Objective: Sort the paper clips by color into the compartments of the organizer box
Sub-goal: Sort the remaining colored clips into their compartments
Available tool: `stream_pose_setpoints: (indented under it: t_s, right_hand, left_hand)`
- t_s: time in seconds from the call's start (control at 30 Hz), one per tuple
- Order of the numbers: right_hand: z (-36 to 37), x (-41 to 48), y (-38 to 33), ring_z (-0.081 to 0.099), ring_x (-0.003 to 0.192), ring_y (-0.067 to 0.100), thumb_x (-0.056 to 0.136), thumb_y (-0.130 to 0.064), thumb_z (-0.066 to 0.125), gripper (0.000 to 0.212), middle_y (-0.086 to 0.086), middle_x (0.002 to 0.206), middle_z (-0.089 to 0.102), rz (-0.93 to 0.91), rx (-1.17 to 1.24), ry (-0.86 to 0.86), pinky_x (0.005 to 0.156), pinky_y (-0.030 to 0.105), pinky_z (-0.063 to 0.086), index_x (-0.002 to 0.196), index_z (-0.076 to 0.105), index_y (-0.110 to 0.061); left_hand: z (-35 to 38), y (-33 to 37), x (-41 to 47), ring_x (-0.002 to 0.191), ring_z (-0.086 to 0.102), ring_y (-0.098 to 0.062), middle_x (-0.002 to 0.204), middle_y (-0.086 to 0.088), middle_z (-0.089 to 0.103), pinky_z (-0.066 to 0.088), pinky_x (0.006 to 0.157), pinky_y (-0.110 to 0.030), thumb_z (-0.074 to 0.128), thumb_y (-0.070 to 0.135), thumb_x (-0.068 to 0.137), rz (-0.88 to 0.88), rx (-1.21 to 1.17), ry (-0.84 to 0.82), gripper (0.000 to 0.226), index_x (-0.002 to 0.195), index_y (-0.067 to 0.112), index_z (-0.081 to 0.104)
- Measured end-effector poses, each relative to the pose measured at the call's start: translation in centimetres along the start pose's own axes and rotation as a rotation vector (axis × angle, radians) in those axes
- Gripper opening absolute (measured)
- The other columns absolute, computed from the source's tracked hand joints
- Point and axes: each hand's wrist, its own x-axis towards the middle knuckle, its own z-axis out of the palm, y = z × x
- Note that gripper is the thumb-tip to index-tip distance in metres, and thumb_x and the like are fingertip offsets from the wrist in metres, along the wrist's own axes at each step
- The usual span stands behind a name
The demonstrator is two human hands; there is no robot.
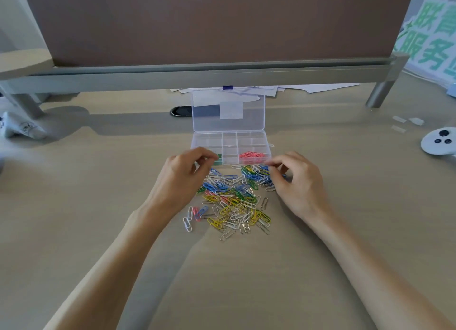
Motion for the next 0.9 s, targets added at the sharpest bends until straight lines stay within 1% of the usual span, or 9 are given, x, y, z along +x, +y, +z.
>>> stream_pose_setpoints:
  t_s: [0.07, 0.13, 0.2, 0.27, 0.37, 0.47, 0.6, 0.8, 0.9]
  right_hand:
    - [0.1, -0.9, -1.0, 0.057, 0.078, 0.009, 0.086, -0.012, 0.064, 0.012, -0.011, 0.084, 0.061, -0.017, 0.026, -0.019, 0.069, 0.025, 0.047, 0.091, 0.072, -0.019]
    - [0.3, -1.8, -2.1, 0.057, 0.085, 0.005, 0.086, -0.017, 0.063, 0.011, -0.013, 0.086, 0.062, -0.057, 0.040, -0.076, 0.073, 0.022, 0.046, 0.091, 0.072, -0.021]
    - [0.6, -2.5, -3.3, 0.056, 0.089, 0.004, 0.084, -0.022, 0.064, 0.010, -0.015, 0.087, 0.062, -0.105, 0.056, -0.152, 0.076, 0.023, 0.046, 0.089, 0.073, -0.022]
    - [1.1, -2.8, -4.3, 0.055, 0.091, 0.003, 0.084, -0.027, 0.064, 0.011, -0.015, 0.088, 0.061, -0.138, 0.046, -0.215, 0.080, 0.022, 0.044, 0.088, 0.074, -0.023]
    - [1.9, -2.8, -5.1, 0.055, 0.088, 0.008, 0.083, -0.031, 0.063, 0.016, -0.012, 0.085, 0.060, -0.197, -0.054, -0.213, 0.080, 0.025, 0.044, 0.086, 0.076, -0.022]
    - [2.5, -2.8, -5.4, 0.054, 0.084, 0.013, 0.082, -0.031, 0.066, 0.015, -0.009, 0.082, 0.061, -0.218, -0.155, -0.182, 0.076, 0.030, 0.047, 0.083, 0.076, -0.020]
    - [2.9, -2.4, -5.7, 0.052, 0.081, 0.016, 0.079, -0.032, 0.073, 0.011, -0.008, 0.078, 0.060, -0.223, -0.235, -0.189, 0.071, 0.034, 0.048, 0.079, 0.076, -0.021]
    - [3.0, -1.3, -6.3, 0.048, 0.086, 0.015, 0.080, -0.038, 0.073, 0.013, -0.008, 0.079, 0.060, -0.199, -0.305, -0.304, 0.077, 0.039, 0.046, 0.080, 0.075, -0.025]
    - [2.8, -0.6, -7.0, 0.042, 0.089, 0.012, 0.083, -0.036, 0.069, 0.013, -0.009, 0.083, 0.061, -0.217, -0.353, -0.376, 0.076, 0.034, 0.040, 0.084, 0.075, -0.025]
  left_hand:
    - [-0.6, -1.0, -1.8, 0.061, 0.051, -0.003, 0.069, 0.019, 0.061, 0.039, 0.058, -0.015, 0.062, 0.020, 0.091, -0.006, 0.056, -0.017, 0.013, 0.092, 0.030, 0.070]
    - [-1.2, -1.9, -3.2, 0.065, 0.050, 0.001, 0.073, 0.019, 0.061, 0.040, 0.061, -0.020, 0.062, 0.022, 0.090, 0.005, 0.091, -0.020, 0.014, 0.091, 0.034, 0.069]
    - [-1.8, -2.7, -4.1, 0.076, 0.051, 0.003, 0.077, 0.020, 0.060, 0.040, 0.066, -0.021, 0.062, 0.020, 0.090, 0.037, 0.113, -0.018, 0.016, 0.092, 0.035, 0.068]
    - [-2.3, -3.2, -4.9, 0.086, 0.051, 0.001, 0.083, 0.020, 0.059, 0.040, 0.070, -0.020, 0.061, 0.020, 0.091, 0.081, 0.142, -0.046, 0.019, 0.096, 0.037, 0.069]
    - [-2.7, -3.6, -5.8, 0.095, 0.051, -0.002, 0.092, 0.020, 0.058, 0.043, 0.075, -0.021, 0.063, 0.024, 0.091, 0.134, 0.160, -0.098, 0.019, 0.101, 0.039, 0.070]
    - [-2.8, -4.0, -6.2, 0.090, 0.052, -0.003, 0.092, 0.019, 0.059, 0.045, 0.075, -0.023, 0.061, 0.031, 0.090, 0.185, 0.151, -0.115, 0.017, 0.100, 0.038, 0.072]
    - [-2.9, -4.1, -6.4, 0.088, 0.052, -0.004, 0.092, 0.022, 0.056, 0.048, 0.072, -0.026, 0.066, 0.030, 0.089, 0.236, 0.149, -0.160, 0.019, 0.104, 0.040, 0.071]
    - [-3.2, -3.8, -6.4, 0.092, 0.047, 0.001, 0.094, 0.023, 0.052, 0.048, 0.076, -0.029, 0.064, 0.035, 0.090, 0.194, 0.182, -0.199, 0.019, 0.106, 0.043, 0.068]
    - [-3.3, -3.5, -6.5, 0.094, 0.045, 0.001, 0.096, 0.021, 0.051, 0.048, 0.076, -0.032, 0.061, 0.039, 0.090, 0.180, 0.212, -0.211, 0.015, 0.104, 0.042, 0.067]
